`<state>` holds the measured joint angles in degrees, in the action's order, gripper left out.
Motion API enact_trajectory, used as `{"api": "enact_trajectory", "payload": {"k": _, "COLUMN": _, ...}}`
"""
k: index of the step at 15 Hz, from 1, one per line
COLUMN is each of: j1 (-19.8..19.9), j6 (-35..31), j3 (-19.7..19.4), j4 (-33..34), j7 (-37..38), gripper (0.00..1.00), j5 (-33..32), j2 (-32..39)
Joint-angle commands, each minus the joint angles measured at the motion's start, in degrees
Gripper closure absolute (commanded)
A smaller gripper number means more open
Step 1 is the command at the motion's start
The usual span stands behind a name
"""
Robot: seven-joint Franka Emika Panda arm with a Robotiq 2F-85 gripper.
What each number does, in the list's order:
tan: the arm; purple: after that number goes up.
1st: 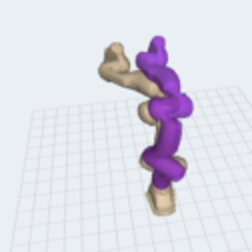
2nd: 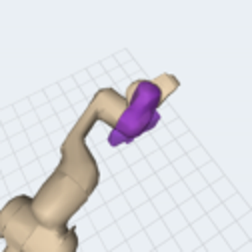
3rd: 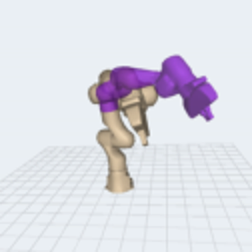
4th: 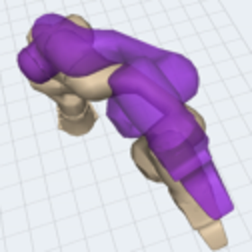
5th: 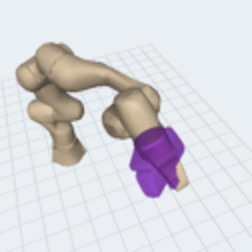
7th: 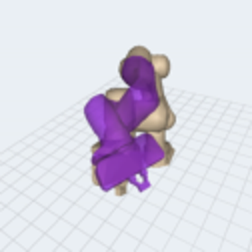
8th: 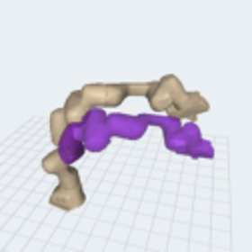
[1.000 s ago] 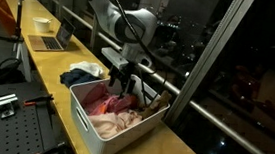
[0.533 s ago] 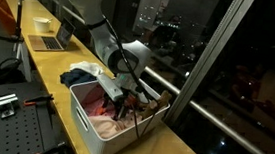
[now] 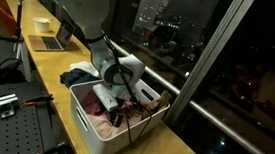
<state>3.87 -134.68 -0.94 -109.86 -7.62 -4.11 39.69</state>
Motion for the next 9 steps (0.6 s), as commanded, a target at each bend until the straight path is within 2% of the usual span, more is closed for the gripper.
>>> {"api": "enact_trajectory", "payload": {"k": 1, "j1": -0.4, "j6": -0.1, "j3": 0.2, "j4": 1.6, "j7": 0.1, "gripper": 0.48, "j5": -0.1, "j2": 1.4}}
{"api": "enact_trajectory", "payload": {"k": 8, "j1": -1.4, "j6": 0.4, "j3": 0.0, "j4": -0.1, "j7": 1.5, "gripper": 0.98, "j5": -0.1, "j2": -1.5}}
{"api": "enact_trajectory", "payload": {"k": 9, "j1": -1.6, "j6": 0.6, "j3": 0.0, "j4": -0.6, "j7": 1.9, "gripper": 0.94, "j5": 0.0, "j2": -2.3}}
